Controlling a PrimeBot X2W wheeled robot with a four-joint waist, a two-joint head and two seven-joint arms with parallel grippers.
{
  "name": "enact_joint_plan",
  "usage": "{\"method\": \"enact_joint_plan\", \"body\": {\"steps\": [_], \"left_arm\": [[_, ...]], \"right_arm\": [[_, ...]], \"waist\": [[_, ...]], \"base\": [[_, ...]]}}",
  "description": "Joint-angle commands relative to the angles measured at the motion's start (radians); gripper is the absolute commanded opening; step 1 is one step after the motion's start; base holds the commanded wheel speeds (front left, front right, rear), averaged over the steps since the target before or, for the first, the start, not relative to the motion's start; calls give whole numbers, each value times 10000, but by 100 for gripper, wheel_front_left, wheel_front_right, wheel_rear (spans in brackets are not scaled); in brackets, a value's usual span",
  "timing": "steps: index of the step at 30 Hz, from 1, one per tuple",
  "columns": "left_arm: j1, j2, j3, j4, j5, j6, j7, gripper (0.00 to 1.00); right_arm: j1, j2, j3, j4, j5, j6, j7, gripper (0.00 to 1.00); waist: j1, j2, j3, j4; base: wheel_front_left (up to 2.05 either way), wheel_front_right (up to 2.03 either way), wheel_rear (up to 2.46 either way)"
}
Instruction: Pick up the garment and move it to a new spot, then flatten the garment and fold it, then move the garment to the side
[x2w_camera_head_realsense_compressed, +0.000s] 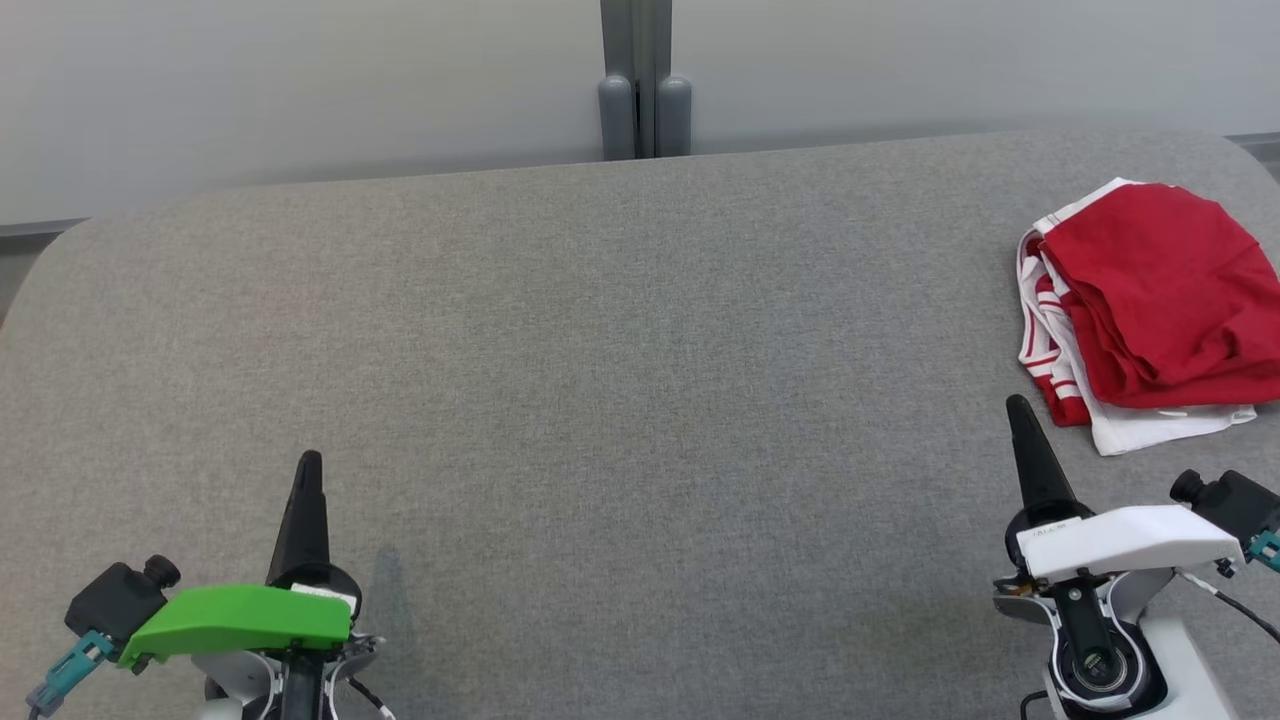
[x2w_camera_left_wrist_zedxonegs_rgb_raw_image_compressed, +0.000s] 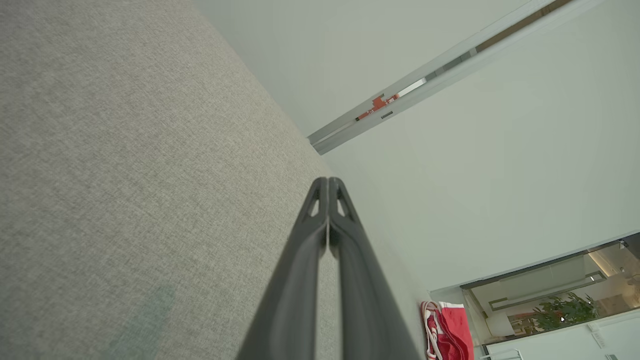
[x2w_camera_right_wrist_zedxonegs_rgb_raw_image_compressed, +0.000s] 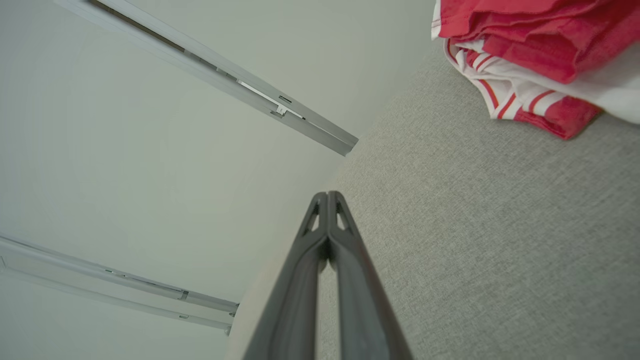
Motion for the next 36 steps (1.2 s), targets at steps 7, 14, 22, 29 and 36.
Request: {"method": "enact_joint_plan", "body": {"steps": [7,14,22,29,36], "left_arm": [[-221,83,205,-6,-829,-96,234,0],[-237,86,337,51,-1459,-107,418,0],[-255,85,484,114,-2117,-140,622,0],[-267,81,612,164,-2646,-166,805,0],[-250,73,729,211,-3165,-183,966,0]], "right_arm": [[-15,-73,-149,-10,917,3,246,0],[6,-73,-251,42,1585,3,443,0],[29,-70,-363,100,2295,3,650,0],[48,-64,-463,151,2862,3,823,0],[66,-55,-559,200,3409,3,989,0]], "waist": [[0,-1,-68,-3],[0,-1,-132,-6],[0,-1,-205,-9],[0,-1,-267,-12],[0,-1,-331,-14]], "base": [[0,0,0],[0,0,0],[0,0,0],[0,0,0],[0,0,0]]}}
